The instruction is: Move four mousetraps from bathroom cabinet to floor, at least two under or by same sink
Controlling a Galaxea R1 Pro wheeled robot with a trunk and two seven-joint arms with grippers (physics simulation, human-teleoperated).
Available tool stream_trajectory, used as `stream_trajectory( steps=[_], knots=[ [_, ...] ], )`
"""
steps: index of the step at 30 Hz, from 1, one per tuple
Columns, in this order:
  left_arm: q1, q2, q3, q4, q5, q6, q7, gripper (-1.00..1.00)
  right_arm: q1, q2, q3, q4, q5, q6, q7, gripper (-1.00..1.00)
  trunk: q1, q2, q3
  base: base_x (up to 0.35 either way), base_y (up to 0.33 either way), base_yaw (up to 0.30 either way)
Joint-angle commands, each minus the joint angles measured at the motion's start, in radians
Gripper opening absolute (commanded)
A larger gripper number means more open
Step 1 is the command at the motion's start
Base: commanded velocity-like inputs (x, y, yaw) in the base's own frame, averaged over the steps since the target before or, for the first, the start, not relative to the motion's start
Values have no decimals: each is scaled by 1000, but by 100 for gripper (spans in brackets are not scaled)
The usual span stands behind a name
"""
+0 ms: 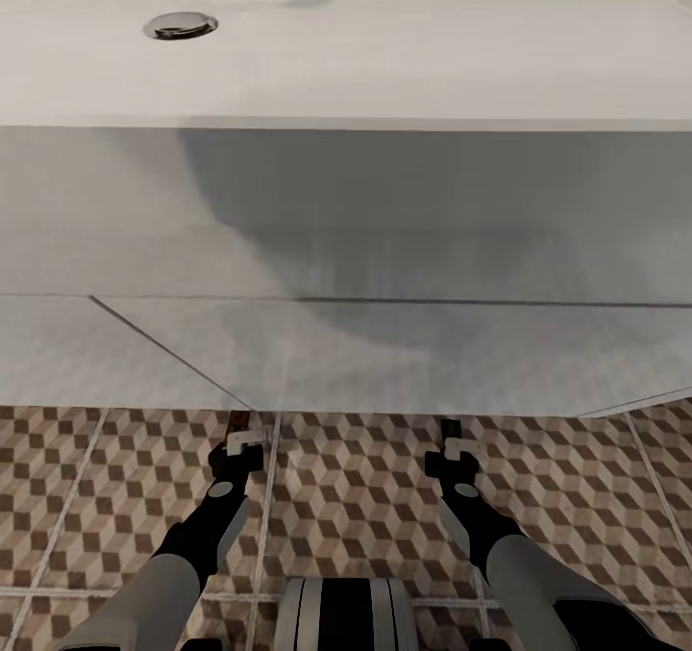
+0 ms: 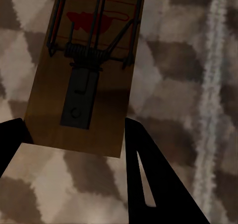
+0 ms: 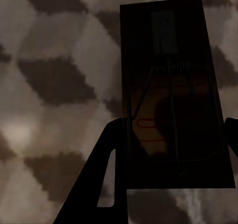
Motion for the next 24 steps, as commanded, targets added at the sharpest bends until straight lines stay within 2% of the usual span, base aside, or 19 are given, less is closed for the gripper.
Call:
stream_trajectory(
  steps=[1,11,17,24],
  knots=[
    [0,-1,5,1,-9,-3,1,-100,0,1,-4,1,2,-4,-1,-100,0,0,-1,8,0,0],
    [0,-1,5,2,-9,-3,1,-100,-5,1,-4,1,4,-2,0,-100,0,0,-1,2,0,0],
    [0,0,5,3,-10,-2,1,-100,-44,2,-3,12,3,1,-1,-100,0,0,-1,0,0,0],
    [0,1,5,3,-9,-1,1,-100,-58,3,-2,17,3,4,-1,-100,0,0,-1,0,0,0]
  ],
)
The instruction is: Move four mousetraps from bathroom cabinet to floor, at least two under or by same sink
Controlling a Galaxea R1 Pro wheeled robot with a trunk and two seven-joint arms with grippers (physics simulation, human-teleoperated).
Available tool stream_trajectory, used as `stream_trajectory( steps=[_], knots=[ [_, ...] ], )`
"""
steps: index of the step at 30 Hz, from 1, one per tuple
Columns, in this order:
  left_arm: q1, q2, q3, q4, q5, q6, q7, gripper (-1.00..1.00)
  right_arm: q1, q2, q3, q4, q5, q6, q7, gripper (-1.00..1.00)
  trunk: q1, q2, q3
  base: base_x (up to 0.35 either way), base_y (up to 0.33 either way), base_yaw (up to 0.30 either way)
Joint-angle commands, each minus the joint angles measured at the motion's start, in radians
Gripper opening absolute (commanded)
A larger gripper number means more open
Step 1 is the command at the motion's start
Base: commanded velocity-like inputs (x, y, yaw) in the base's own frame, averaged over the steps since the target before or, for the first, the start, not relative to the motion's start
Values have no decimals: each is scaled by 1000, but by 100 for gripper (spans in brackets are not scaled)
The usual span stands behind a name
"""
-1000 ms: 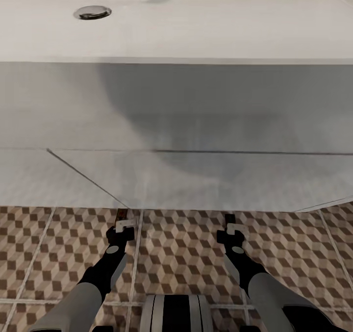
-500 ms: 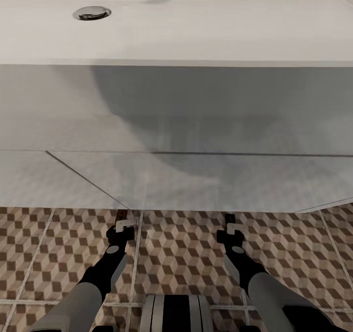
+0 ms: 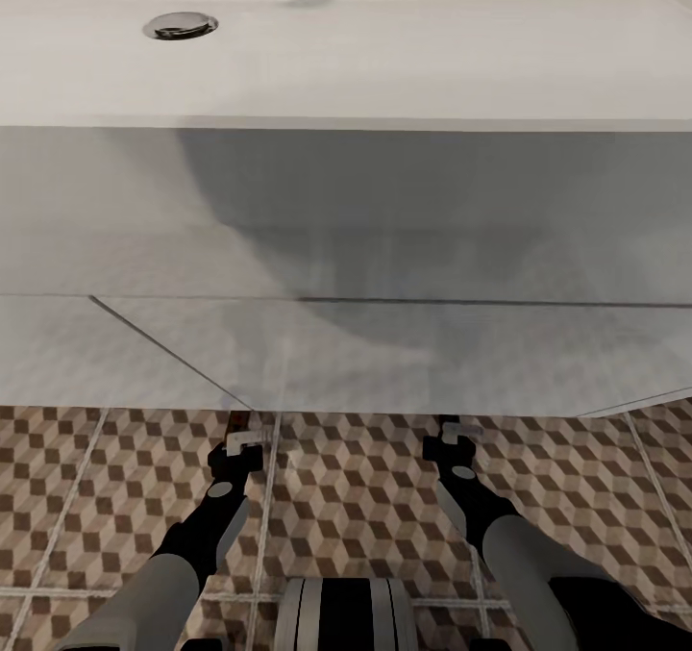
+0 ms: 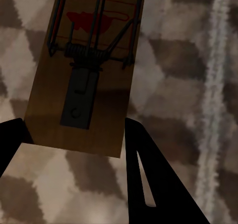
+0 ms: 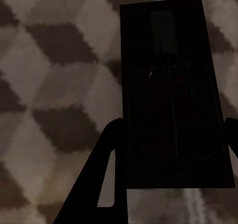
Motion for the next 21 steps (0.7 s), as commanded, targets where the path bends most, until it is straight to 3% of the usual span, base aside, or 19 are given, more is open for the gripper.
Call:
stream_trajectory(
  steps=[1,21],
  knots=[
    [0,-1,5,1,-9,-2,1,-100,-1,1,-4,2,1,-4,-1,-100,0,0,-1,0,0,0],
    [0,0,6,-11,-4,8,1,-100,-2,3,-3,6,-2,-12,-1,-100,0,0,-1,0,0,0]
  ],
)
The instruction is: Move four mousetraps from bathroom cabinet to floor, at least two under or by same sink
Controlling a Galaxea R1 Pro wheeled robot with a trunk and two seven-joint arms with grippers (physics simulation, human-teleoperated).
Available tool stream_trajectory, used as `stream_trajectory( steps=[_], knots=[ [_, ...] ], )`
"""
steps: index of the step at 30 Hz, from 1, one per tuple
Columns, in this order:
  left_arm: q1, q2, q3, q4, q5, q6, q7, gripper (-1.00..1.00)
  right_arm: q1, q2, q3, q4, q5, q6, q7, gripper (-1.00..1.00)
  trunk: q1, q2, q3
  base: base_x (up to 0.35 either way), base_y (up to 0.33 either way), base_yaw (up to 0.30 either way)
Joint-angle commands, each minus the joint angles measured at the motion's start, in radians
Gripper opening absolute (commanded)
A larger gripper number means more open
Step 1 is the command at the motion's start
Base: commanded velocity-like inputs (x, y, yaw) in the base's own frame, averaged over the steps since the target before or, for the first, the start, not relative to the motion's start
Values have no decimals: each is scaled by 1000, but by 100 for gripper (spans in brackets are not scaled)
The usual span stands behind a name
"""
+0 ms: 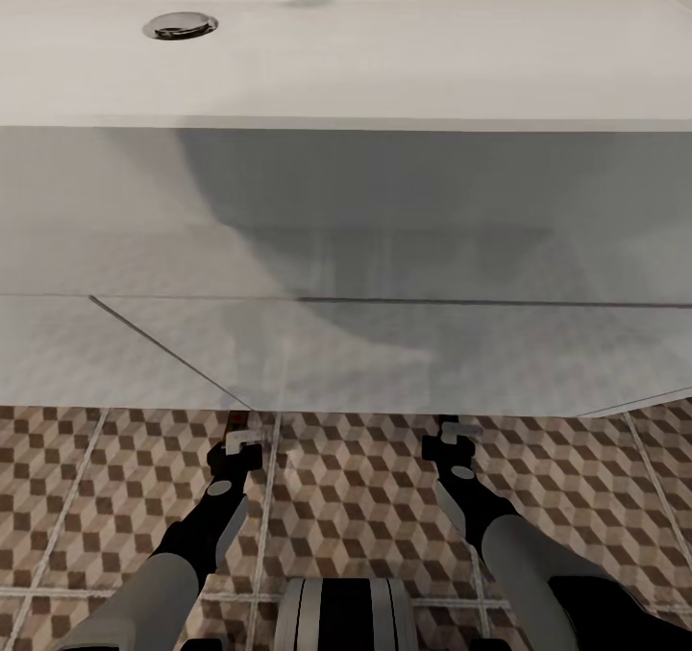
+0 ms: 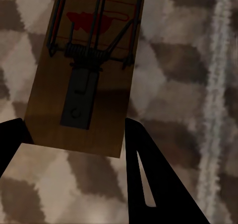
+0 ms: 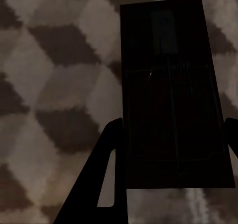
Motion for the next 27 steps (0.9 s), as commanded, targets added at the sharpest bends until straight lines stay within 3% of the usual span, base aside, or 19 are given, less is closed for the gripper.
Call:
stream_trajectory(
  steps=[1,27],
  knots=[
    [0,-2,5,1,-9,-3,1,-100,0,1,-4,1,2,-4,-1,-100,0,0,-1,0,0,0],
    [0,-5,5,-1,-12,-14,4,-100,0,2,-1,0,5,-6,-1,-100,0,0,-1,64,0,0]
  ],
)
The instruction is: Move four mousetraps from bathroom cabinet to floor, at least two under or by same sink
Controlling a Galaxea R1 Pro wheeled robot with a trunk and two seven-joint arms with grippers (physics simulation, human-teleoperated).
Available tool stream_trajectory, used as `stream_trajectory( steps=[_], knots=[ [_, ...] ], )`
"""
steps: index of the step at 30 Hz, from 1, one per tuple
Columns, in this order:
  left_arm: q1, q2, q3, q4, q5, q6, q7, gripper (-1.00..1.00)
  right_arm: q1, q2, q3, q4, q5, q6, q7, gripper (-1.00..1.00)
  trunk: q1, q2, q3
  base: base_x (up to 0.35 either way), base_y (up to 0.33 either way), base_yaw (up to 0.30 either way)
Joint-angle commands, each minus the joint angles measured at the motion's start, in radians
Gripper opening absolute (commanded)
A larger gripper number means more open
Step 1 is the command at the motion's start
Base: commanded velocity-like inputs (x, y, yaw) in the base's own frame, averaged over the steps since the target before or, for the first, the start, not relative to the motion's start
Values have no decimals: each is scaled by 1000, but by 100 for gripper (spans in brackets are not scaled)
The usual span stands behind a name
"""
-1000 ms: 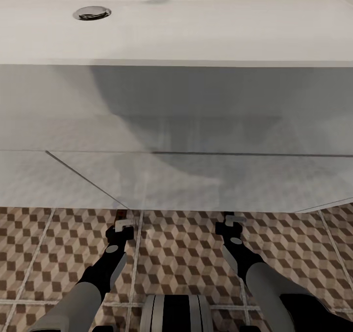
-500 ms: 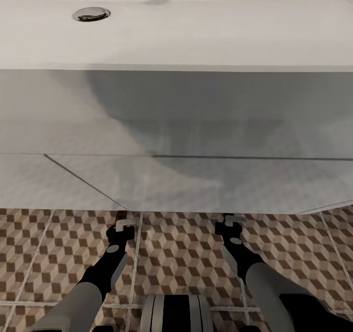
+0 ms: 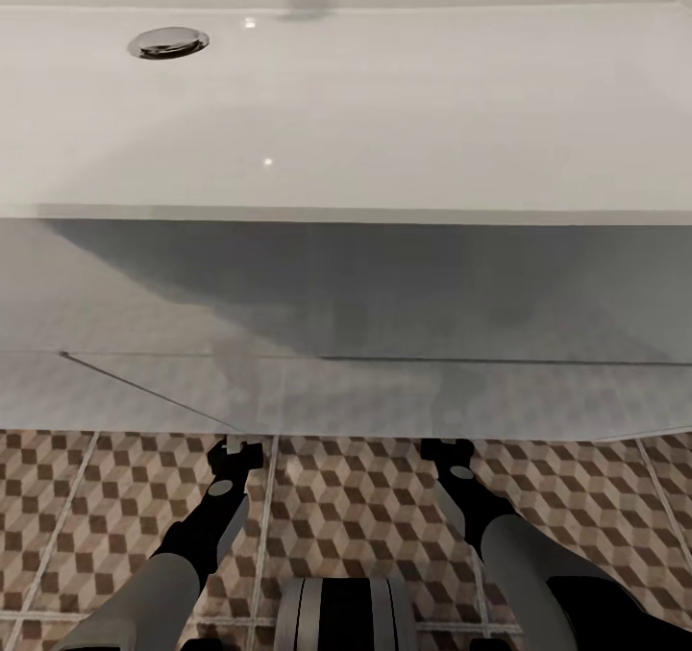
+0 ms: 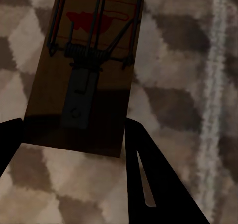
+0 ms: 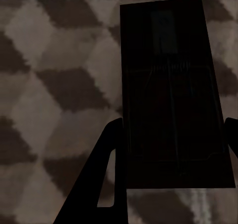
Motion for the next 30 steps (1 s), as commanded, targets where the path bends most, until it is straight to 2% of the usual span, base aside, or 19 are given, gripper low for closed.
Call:
stream_trajectory(
  steps=[1,16,22,30],
  knots=[
    [0,-1,5,1,-9,-3,1,-100,0,1,-4,1,2,-4,-1,-100,0,0,-1,7,0,0],
    [0,1,5,1,2,0,1,-100,-1,0,-1,6,1,-4,-1,-100,0,0,-1,1,0,0],
    [-4,2,5,13,5,6,0,-100,-1,0,-1,66,4,-6,-1,-100,0,0,-1,0,0,0],
    [-18,2,5,21,6,7,-1,-100,-1,0,-2,83,2,-13,-1,-100,0,0,-1,0,0,0]
  ],
)
